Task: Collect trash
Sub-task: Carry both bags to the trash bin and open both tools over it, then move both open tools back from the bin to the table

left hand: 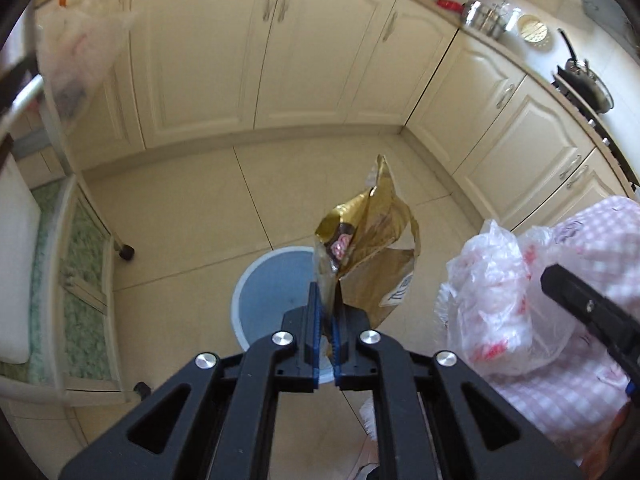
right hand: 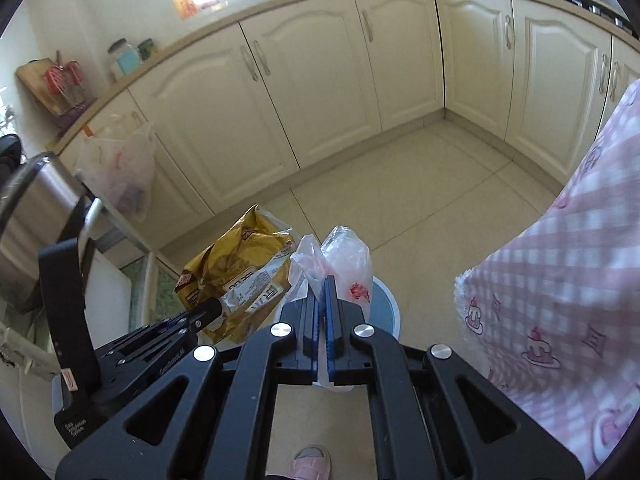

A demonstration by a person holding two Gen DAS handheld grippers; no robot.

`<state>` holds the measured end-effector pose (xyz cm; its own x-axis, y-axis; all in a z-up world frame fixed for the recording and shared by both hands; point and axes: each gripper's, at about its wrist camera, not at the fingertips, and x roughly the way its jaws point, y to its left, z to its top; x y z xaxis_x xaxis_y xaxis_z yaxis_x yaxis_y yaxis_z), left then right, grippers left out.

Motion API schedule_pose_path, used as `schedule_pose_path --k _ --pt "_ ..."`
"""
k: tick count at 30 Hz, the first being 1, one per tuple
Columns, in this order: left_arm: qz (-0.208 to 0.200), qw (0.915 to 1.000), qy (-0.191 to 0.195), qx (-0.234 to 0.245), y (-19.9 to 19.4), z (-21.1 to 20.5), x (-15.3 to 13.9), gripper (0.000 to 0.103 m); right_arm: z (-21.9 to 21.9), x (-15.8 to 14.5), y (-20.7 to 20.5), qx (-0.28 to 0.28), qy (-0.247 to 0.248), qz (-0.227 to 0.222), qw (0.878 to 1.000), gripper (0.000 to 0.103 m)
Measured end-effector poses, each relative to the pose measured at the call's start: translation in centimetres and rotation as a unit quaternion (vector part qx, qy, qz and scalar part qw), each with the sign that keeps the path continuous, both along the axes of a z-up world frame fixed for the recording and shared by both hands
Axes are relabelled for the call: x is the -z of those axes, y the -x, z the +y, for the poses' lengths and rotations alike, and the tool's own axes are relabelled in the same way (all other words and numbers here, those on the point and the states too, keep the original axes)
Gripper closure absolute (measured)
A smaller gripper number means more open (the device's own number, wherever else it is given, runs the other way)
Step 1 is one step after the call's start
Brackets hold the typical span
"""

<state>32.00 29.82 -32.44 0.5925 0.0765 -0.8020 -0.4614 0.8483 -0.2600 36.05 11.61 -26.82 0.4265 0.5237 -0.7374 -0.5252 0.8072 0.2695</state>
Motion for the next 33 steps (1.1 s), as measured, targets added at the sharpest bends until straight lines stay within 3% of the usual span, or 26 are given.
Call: schedule_pose_path --k 2,3,6,16,24,30,33 --pt "-0.004 1.0 0.006 0.001 -1.5 0.5 1.3 0.088 0.8 1.1 -0.8 0.003 0.004 0.003 1.0 0.101" --pt "0.0 0.9999 0.009 -0.008 -1.9 1.1 2.1 0.072 1.1 1.5 -1.2 0.004 0.006 0.007 1.0 0.101" --pt "0.0 0.9994 0.022 -0.028 -2.2 1.7 3.7 0.045 1.7 2.8 -2.2 0.007 0.01 0.019 1.0 0.101" --pt "0.007 0.9989 0.02 -0.043 -1.7 2.5 3.7 0.044 3.8 5.1 -3.1 0.0 0.022 0.039 0.999 0.101" --pt "-0.006 0.9977 0.018 -0.064 -0.6 3.7 2.8 0.042 5.3 4.8 -3.6 -0.008 0.018 0.034 0.999 0.101" --pt "-0.023 0.996 0.031 -0.081 -0.1 4.3 2.2 0.036 6.3 3.6 -4.3 -0.007 0.005 0.021 1.0 0.093" --pt "-0.026 0.9961 0.032 -0.079 0.0 4.2 1.9 0.035 6.1 2.9 -4.0 -0.003 0.007 0.008 1.0 0.08"
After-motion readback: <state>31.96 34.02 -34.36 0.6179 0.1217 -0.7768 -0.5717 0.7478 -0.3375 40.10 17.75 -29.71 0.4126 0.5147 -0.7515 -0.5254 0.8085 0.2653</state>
